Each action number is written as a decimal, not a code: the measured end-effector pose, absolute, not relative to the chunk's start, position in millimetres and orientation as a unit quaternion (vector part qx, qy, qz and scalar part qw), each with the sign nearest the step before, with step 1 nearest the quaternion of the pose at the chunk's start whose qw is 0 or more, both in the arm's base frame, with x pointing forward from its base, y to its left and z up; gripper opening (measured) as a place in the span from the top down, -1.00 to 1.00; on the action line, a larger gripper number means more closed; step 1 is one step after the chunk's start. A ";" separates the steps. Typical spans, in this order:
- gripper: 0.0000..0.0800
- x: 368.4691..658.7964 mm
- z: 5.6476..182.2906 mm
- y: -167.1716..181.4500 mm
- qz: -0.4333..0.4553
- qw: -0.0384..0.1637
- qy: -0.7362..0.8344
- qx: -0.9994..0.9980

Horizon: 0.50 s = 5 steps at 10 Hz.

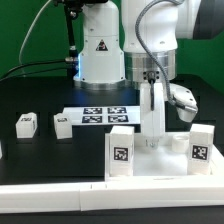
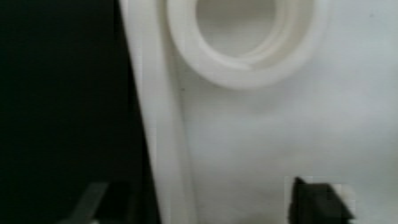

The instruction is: Assemble square table

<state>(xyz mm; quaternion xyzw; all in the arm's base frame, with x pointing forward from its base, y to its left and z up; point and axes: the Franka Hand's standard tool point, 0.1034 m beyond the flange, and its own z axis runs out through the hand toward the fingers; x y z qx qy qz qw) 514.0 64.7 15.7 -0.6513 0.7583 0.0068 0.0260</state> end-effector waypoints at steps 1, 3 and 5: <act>0.48 511.0 14.2 65.0 0.011 0.023 0.758 -0.652; 0.82 504.4 11.5 66.7 0.020 0.016 0.751 -0.660; 0.83 504.2 11.4 67.0 0.020 0.016 0.738 -0.674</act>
Offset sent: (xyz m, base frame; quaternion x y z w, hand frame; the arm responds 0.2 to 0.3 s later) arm 0.0000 0.0000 0.0000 0.0000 0.0000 0.0000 1.0000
